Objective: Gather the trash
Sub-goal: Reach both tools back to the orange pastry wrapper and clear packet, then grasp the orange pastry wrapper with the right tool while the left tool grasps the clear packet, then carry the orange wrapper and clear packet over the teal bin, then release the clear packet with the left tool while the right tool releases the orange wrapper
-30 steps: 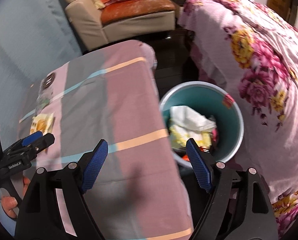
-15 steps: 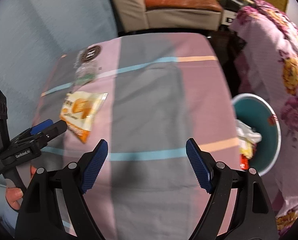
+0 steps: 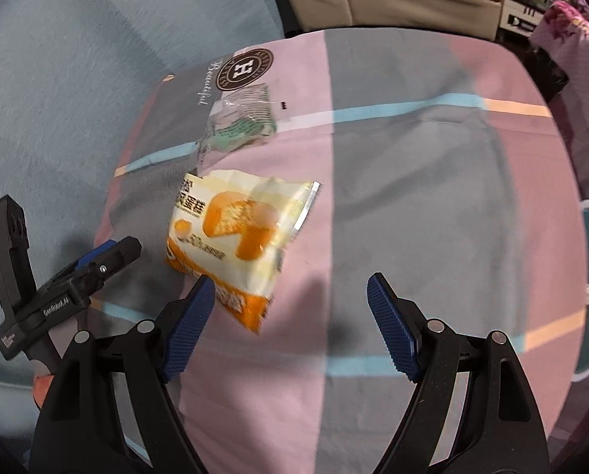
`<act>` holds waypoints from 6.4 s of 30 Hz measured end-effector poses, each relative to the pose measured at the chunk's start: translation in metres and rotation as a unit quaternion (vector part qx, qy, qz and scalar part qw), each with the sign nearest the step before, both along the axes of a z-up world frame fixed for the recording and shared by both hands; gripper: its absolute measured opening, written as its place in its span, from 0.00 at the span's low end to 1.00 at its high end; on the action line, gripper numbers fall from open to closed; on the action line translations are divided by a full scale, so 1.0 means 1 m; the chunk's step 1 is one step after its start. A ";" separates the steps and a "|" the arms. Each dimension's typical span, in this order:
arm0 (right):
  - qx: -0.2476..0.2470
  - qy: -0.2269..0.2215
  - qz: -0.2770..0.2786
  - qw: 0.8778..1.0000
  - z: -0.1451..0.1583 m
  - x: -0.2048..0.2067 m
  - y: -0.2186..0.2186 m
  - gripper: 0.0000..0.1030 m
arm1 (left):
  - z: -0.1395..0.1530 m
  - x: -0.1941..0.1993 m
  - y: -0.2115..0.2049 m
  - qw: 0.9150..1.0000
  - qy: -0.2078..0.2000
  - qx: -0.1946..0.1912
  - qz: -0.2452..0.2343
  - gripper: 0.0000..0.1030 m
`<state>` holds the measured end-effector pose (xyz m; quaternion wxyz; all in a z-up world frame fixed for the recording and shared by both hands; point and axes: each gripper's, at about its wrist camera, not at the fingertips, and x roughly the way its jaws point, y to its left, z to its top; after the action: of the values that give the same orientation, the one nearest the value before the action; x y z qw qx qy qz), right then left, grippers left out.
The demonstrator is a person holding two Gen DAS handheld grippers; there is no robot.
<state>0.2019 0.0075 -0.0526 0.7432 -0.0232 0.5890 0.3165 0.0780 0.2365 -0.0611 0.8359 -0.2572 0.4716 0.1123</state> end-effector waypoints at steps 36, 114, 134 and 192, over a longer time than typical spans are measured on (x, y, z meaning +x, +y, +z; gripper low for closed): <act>0.054 -0.049 -0.094 0.993 0.044 0.058 -0.095 0.11 | 0.011 0.121 -0.021 0.999 -0.012 -0.009 -0.041 0.95; 0.049 -0.158 -0.350 0.922 0.056 0.002 -0.443 0.11 | 0.021 0.139 -0.444 0.926 -0.002 0.116 -0.360 0.63; 0.014 -0.154 -0.365 0.918 0.044 0.035 -0.456 0.12 | 0.003 0.189 -0.461 0.919 0.007 0.115 -0.377 0.74; -0.028 -0.105 -0.291 0.950 0.014 0.053 -0.377 0.32 | 0.005 0.165 -0.366 0.955 0.018 0.100 -0.280 0.92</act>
<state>0.2545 -0.3695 -0.0384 0.8599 0.0957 0.4971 0.0657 0.2432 -0.1297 -0.0566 0.8466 -0.0281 0.5261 -0.0751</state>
